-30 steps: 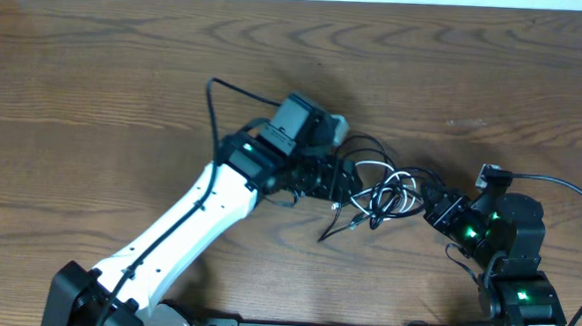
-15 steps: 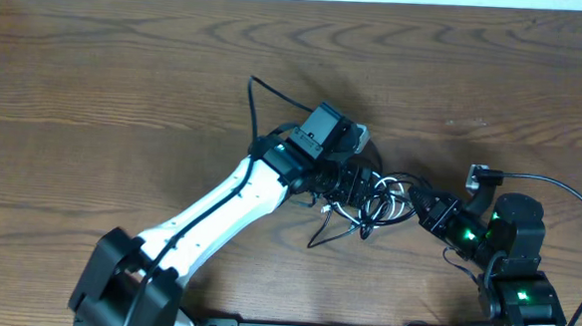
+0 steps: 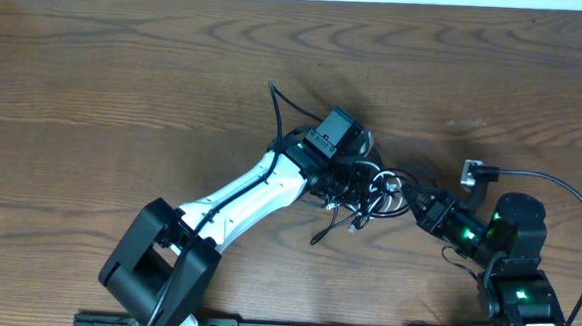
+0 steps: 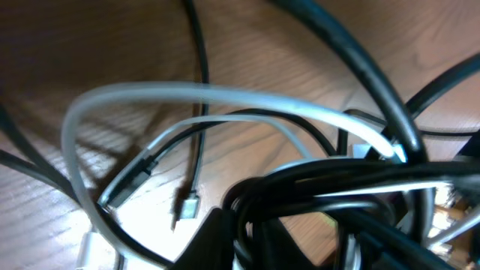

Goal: Untangle cables

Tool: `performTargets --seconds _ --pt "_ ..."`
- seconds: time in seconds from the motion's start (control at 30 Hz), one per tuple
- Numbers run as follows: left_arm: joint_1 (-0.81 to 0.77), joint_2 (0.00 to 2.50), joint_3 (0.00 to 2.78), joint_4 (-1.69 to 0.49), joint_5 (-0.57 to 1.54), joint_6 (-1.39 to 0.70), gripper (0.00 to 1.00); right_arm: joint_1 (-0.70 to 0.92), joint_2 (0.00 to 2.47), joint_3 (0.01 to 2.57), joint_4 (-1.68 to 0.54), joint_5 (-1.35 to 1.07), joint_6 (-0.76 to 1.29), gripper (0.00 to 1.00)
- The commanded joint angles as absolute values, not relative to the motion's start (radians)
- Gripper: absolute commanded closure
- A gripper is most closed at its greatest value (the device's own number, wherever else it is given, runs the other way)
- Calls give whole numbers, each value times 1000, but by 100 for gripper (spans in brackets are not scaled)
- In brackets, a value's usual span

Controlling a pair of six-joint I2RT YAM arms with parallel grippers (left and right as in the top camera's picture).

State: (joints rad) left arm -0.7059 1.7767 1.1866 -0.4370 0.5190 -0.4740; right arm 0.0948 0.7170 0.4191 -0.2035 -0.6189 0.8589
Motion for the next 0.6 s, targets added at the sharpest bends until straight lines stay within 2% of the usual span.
performTargets --seconds 0.0,0.23,0.4,0.43,0.53,0.57 --pt "-691 1799 1193 -403 435 -472 92 91 705 428 -183 -715 868 99" --pt "-689 1799 1193 -379 196 -473 93 91 705 428 -183 -782 867 99" --pt "-684 1799 1193 -379 157 -474 91 92 705 428 -183 -804 867 99" --pt "-684 1799 1193 -381 164 -473 83 92 706 428 -183 -804 867 99" --pt "-684 1799 1193 -381 251 -473 31 91 706 428 -183 -791 868 99" --pt "-684 1799 1193 -383 287 -473 21 91 706 428 -182 -789 868 99"
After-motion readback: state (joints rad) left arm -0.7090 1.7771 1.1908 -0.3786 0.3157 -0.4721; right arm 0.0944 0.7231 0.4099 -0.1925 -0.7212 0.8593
